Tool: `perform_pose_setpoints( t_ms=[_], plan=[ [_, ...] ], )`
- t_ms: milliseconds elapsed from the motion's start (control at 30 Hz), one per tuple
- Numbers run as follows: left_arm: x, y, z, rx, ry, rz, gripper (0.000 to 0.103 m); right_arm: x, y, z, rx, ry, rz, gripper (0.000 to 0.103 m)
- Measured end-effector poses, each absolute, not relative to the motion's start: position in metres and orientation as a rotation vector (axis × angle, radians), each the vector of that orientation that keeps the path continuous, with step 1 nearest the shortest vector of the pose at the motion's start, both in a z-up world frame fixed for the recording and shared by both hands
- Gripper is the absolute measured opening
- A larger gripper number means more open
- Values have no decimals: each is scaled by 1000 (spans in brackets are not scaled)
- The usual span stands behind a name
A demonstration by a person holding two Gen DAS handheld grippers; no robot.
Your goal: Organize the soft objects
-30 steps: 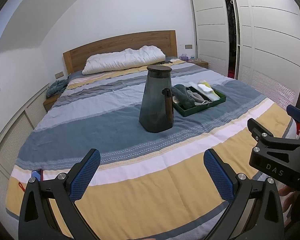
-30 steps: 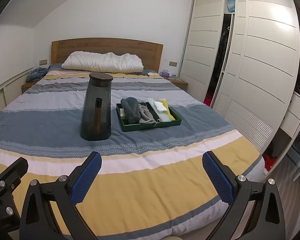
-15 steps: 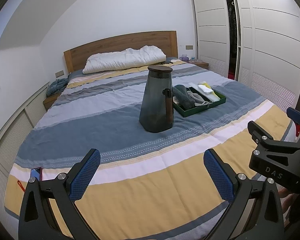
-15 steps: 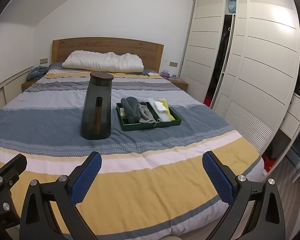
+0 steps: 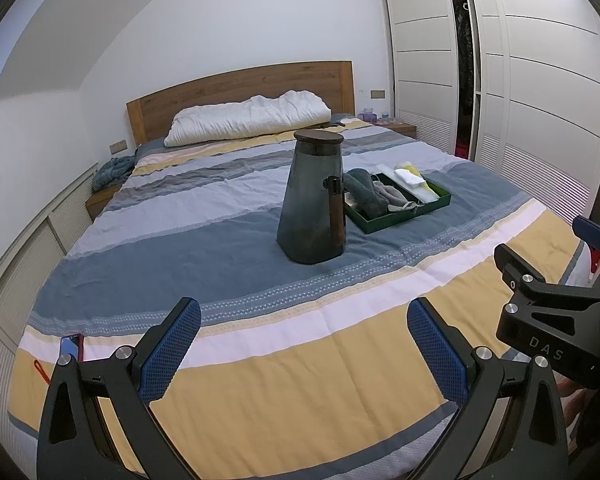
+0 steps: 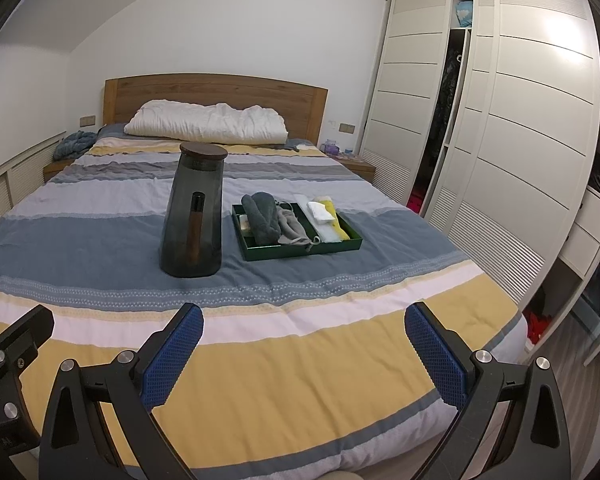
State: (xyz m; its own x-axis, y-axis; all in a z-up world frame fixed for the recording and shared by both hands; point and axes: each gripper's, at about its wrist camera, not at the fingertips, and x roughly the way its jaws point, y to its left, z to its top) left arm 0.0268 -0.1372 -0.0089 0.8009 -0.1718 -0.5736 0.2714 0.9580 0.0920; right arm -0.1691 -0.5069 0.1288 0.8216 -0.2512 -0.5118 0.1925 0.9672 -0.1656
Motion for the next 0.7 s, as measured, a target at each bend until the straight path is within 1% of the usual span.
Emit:
perform_pose_setpoints(
  t_ms=[700],
  plan=[
    [26,-137,-10,175,596,-242,101,-170,-507,128,-107,557,-235,103]
  ],
)
